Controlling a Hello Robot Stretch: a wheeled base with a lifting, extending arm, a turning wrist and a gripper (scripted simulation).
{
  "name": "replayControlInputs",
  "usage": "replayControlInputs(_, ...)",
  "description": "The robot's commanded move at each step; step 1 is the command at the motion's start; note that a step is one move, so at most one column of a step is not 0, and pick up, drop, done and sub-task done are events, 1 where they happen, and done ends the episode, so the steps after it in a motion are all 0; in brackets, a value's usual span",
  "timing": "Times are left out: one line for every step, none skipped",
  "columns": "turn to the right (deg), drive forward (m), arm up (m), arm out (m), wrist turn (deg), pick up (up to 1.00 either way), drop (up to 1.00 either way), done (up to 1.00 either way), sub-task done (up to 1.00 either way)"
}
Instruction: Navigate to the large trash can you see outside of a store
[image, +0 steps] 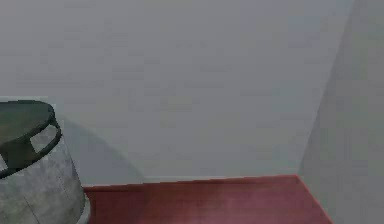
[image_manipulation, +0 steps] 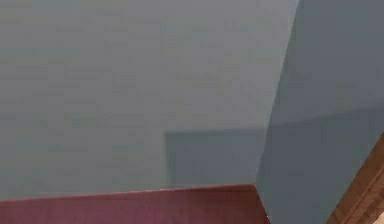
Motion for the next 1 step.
replayControlInputs(-9.0, 0.00, 0.00, 0.00, 0.0, 0.00, 0.00, 0.00, 0.00)
